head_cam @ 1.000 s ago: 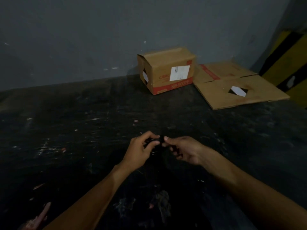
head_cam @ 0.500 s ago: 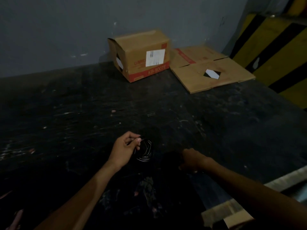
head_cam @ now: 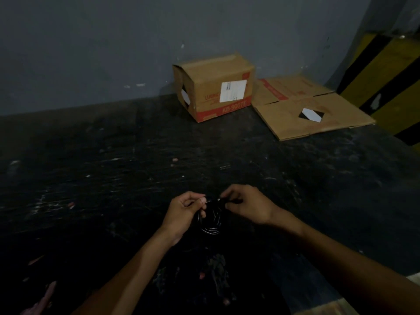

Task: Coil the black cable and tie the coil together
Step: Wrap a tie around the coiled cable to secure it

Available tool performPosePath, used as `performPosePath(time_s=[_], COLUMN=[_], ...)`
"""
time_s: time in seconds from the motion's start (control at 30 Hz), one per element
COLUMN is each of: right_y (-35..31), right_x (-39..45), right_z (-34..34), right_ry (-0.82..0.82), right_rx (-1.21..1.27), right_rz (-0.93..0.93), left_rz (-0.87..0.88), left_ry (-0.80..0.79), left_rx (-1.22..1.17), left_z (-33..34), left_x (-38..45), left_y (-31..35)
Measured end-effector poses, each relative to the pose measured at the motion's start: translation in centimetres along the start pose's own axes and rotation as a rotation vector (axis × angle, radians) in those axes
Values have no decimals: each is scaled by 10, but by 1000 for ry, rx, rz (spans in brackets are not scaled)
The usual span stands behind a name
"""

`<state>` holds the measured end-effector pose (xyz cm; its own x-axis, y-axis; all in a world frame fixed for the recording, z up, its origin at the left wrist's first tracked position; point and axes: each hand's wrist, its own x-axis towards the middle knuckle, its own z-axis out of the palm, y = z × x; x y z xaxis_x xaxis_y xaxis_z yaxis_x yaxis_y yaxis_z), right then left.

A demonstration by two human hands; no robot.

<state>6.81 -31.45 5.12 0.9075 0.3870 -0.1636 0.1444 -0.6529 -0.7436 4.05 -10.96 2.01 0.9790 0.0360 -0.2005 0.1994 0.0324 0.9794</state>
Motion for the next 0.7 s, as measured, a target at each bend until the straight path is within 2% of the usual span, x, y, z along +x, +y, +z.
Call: performPosePath(time_s=[0.17, 0.3, 0.57, 0.7], right_y=[-36, -43, -49, -48], right_x=[14, 18, 22, 20], right_z=[8, 12, 17, 20], right_ry=[126, 204, 210, 235], right_rx=[-23, -59, 16, 59], right_rz=[-182, -246, -271, -266], left_rz=[27, 13, 49, 56], left_ry=[-6, -13, 18, 84], left_rx=[-109, -214, -42, -72], left_z=[0, -10, -9, -2], left_x=[2, 1, -4, -3], left_y=[17, 24, 28, 32])
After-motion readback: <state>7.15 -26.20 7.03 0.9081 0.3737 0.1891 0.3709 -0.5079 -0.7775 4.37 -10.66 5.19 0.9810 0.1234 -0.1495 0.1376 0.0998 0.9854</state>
